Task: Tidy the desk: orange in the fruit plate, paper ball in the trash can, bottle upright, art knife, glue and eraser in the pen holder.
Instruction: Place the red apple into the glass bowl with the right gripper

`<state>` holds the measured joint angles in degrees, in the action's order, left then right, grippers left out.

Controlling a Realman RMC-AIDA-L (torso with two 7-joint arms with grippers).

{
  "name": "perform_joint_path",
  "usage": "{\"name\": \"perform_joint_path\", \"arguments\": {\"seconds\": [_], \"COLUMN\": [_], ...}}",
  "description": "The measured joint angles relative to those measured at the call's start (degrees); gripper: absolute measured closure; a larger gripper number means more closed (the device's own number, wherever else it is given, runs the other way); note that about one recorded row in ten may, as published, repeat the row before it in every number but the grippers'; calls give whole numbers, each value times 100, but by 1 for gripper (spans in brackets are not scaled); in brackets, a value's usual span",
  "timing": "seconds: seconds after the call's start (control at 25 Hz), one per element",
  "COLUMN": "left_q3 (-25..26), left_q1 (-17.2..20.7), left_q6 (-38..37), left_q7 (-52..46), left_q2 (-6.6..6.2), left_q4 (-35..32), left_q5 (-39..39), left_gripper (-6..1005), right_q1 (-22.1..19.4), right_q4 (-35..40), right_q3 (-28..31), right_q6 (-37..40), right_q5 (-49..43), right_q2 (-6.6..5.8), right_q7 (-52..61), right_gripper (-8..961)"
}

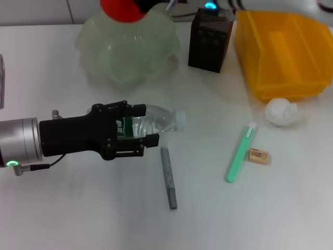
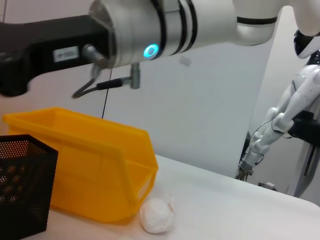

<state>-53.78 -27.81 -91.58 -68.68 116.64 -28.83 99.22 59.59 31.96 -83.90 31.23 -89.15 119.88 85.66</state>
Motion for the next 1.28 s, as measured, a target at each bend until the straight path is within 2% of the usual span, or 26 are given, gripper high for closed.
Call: {"name": "perform_joint_path", "arguments": {"seconds": [0.2,0.68,0.88,1.28], "left_q3": [8,15,43,72], "left_q1": [-5,-5,-5,-5], "left_q6": [0,1,22,21], "left_q7": [0,18,21,21], "left_q2": [12,44,43,44], "left_q4": [-1,-12,-14,-28], "left_q5": [0,1,1,1], "left_gripper": [186,186,187,187], "right_q1": [131,138,145,157], "right_q4": [-325,-378,-381,-339], "right_q3": [-443,-471,-475,-478], "right_q6": [-454,-460,-445,-471], "right_q5": [787,863,866,874], "right_q2": [1,1,1,0], "right_q7": [-291,-313,-316,-321], "right_gripper": [910,910,741,530]}}
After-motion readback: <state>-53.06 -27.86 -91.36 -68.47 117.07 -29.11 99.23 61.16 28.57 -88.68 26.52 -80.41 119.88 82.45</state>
